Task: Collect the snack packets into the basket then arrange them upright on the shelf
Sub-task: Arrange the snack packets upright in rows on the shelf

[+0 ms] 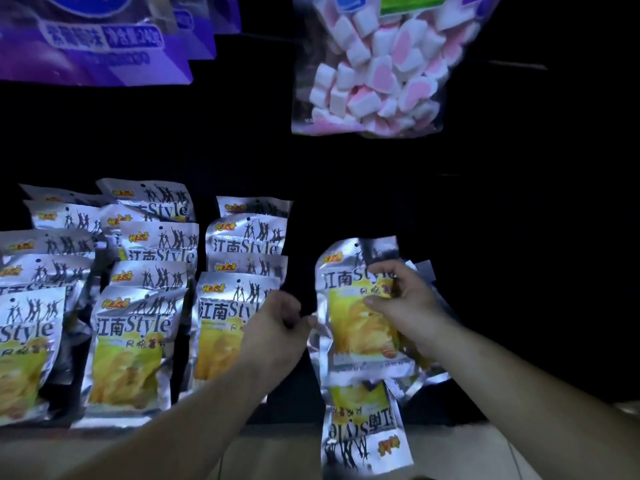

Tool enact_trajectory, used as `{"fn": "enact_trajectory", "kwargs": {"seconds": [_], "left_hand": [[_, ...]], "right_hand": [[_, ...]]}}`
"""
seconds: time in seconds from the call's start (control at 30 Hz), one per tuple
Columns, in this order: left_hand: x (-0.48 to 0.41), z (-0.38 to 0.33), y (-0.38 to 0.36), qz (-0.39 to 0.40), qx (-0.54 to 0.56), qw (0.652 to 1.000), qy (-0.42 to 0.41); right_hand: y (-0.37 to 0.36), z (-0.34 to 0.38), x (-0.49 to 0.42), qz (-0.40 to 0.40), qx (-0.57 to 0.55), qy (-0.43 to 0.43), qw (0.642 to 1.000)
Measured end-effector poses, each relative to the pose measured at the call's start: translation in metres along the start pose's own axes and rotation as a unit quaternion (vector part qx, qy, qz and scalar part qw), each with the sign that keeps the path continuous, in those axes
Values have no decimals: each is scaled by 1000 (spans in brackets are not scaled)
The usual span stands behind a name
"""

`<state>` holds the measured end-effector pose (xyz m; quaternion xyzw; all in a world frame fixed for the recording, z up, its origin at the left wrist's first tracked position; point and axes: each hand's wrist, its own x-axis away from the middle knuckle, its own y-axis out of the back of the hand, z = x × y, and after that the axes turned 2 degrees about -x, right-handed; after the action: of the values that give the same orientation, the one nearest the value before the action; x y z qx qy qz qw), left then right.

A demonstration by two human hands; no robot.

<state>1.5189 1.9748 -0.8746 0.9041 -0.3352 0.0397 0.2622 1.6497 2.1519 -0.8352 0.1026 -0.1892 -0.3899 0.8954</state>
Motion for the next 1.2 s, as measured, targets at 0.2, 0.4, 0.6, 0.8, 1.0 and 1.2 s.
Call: {"fn": "enact_trajectory", "kwargs": {"seconds": [0.2, 0.4, 0.6, 0.8, 1.0, 1.2], "left_hand": [[52, 54, -50, 178, -141, 971, 69], [61, 53, -51, 255, 31, 953, 158], [49, 58, -58, 251, 105, 939, 210], [40, 40, -31, 153, 90, 970, 169], [37, 1, 27, 172, -47, 984, 12], [47, -74, 95, 266, -281, 905, -175]], "right_hand": [[18, -34, 22, -16, 62, 13, 998], [9, -69, 37, -31, 177, 31, 983], [8, -79, 32, -38, 190, 37, 980], [10, -72, 27, -56, 154, -17, 986], [26, -11, 36, 20, 214, 21, 976], [21, 61, 61, 44, 227, 115, 966]]}}
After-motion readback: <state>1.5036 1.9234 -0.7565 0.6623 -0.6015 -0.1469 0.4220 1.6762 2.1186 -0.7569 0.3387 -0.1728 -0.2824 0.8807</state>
